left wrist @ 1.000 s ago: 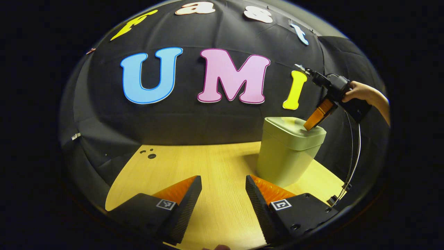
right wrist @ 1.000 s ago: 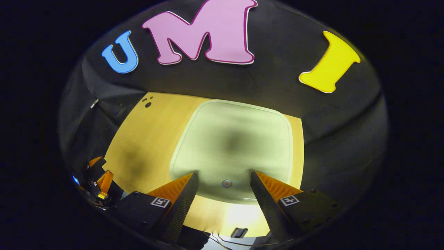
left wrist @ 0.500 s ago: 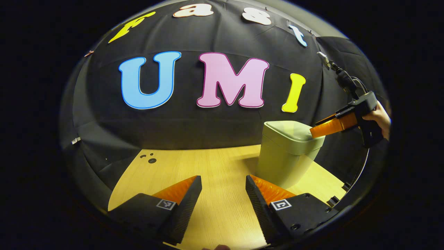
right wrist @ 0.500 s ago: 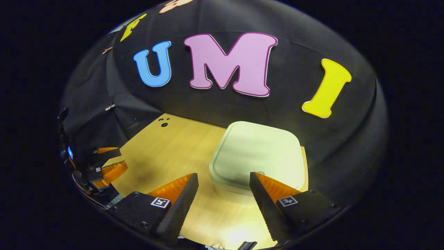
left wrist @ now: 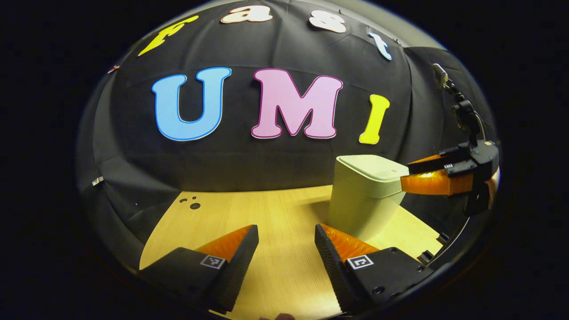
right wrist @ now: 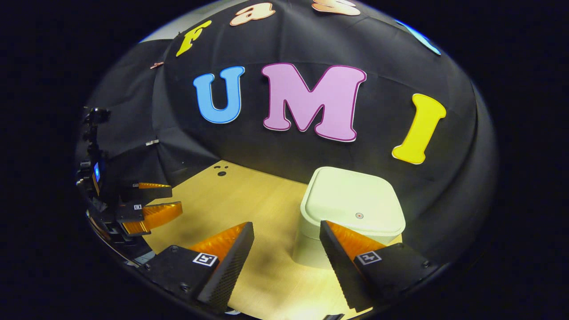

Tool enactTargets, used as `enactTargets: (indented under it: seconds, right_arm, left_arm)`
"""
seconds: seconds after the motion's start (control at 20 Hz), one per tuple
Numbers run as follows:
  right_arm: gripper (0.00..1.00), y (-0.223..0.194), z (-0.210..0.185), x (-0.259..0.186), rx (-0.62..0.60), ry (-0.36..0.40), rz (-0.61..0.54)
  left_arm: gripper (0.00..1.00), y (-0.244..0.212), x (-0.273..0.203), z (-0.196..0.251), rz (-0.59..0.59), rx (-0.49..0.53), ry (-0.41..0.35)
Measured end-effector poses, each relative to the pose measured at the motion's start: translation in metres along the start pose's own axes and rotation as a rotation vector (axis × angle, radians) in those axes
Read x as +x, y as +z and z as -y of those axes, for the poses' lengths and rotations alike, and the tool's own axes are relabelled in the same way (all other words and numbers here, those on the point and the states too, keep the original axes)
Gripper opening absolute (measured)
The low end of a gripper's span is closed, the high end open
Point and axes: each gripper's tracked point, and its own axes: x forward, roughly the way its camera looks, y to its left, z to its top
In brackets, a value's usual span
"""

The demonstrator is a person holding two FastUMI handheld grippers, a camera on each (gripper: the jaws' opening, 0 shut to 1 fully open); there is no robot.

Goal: Press the lid of the desktop garbage bin to open it, pick up the crumpled paper on the desktop and throw it into the bin, then pick up the pop can on the desktop and drop it into the bin, and finally close the garbage bin lid.

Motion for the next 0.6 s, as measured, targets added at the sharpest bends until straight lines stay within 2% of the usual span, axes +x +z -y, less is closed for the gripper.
enactTargets:
  seconds: [0.3,0.6]
  right_arm:
    - [0.97,-0.012,-0.016,-0.005,0.024,-0.010,0.018]
    - [0.97,-0.020,-0.028,-0.007,0.064,-0.051,0.002]
  left_arm:
    - [0.84,0.000,-0.007,-0.005,0.013,-0.011,0.001]
    - [0.84,0.007,-0.006,-0.002,0.036,-0.012,-0.059]
